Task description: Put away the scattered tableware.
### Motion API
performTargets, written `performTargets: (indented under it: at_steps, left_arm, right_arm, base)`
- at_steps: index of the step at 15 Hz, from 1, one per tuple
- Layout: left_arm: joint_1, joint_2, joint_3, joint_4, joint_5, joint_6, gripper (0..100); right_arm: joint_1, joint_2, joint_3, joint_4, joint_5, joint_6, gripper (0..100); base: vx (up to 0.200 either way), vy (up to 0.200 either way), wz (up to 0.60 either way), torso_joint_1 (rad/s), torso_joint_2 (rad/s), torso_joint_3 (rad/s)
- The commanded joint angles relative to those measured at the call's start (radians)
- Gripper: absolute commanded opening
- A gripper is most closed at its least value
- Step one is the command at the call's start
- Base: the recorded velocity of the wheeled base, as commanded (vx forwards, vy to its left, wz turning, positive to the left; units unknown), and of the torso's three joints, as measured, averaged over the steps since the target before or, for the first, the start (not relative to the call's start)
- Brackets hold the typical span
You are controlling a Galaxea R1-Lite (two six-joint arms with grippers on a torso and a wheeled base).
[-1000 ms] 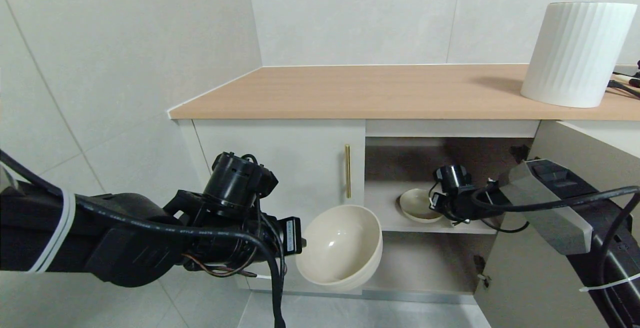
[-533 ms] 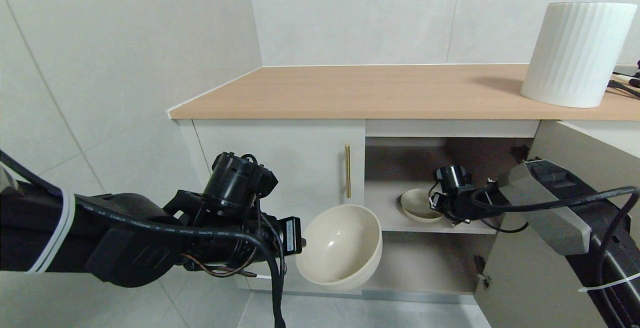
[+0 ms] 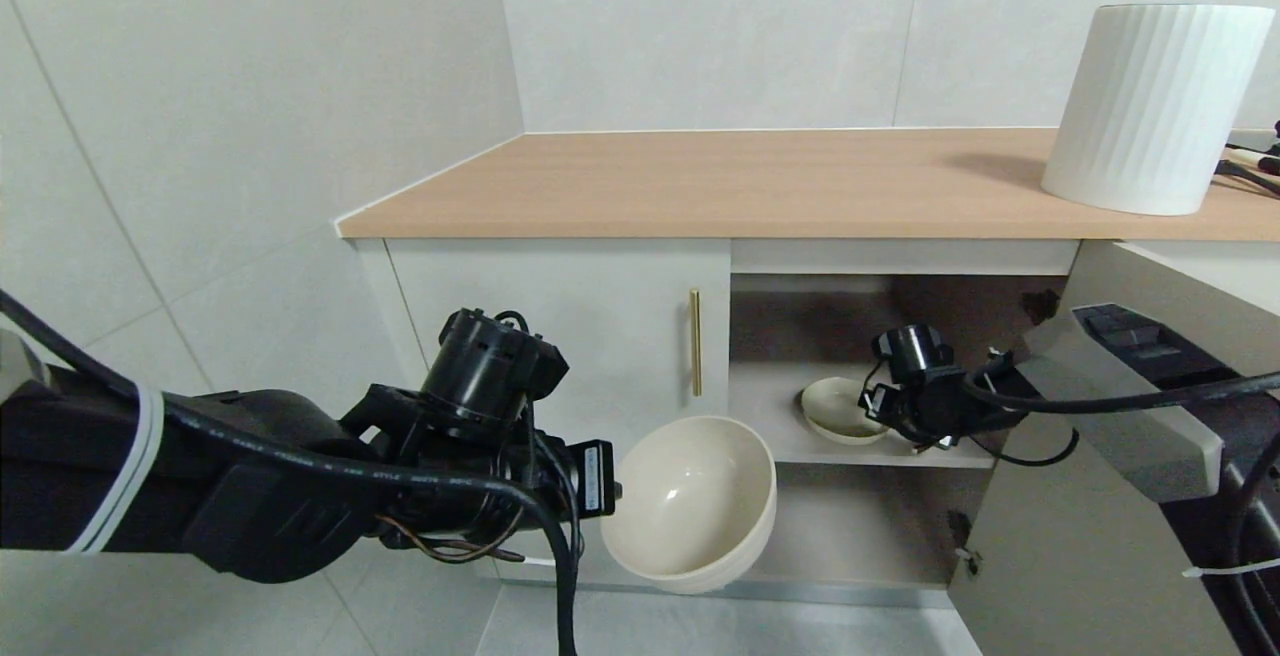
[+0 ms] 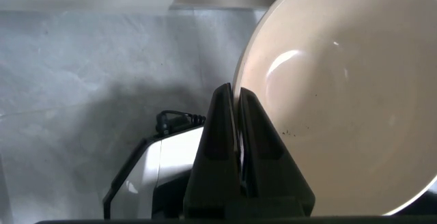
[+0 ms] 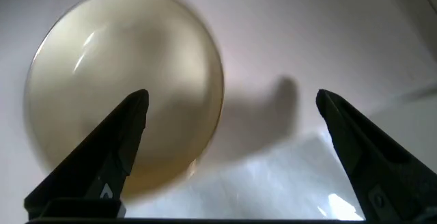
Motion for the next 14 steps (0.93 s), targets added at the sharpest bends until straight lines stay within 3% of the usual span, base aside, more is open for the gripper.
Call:
performTargets:
  at_steps: [1, 5, 10, 14]
  left_arm:
    - [-0.029, 0.028, -0.016, 0.000, 0.035, 0.002, 0]
    - [-0.066, 0.062, -0.011, 0.000, 0.076, 0.022, 0]
    - [-0.117, 0.128, -0.011, 0.000, 0.104, 0.023, 0]
    - [-0.133, 0.152, -0.016, 0.000, 0.104, 0.025, 0]
  right_arm:
    - [0.048, -0.155, 0.127, 0.001, 0.004, 0.000, 100]
    - [0.180, -0.455, 0.357, 0.070, 0.081, -0.056, 100]
    - [0.363, -0.741, 0.449, 0.263, 0.270, -0.057, 100]
    - [0.453, -0.821, 0.543, 0.318, 0.307, -0.172, 100]
  base:
    - [0.000, 0.000, 0.00, 0.000, 0.00, 0.000]
    - [0.000, 0.000, 0.00, 0.000, 0.00, 0.000]
    - [0.000, 0.000, 0.00, 0.000, 0.00, 0.000]
    - [0.000, 0.000, 0.00, 0.000, 0.00, 0.000]
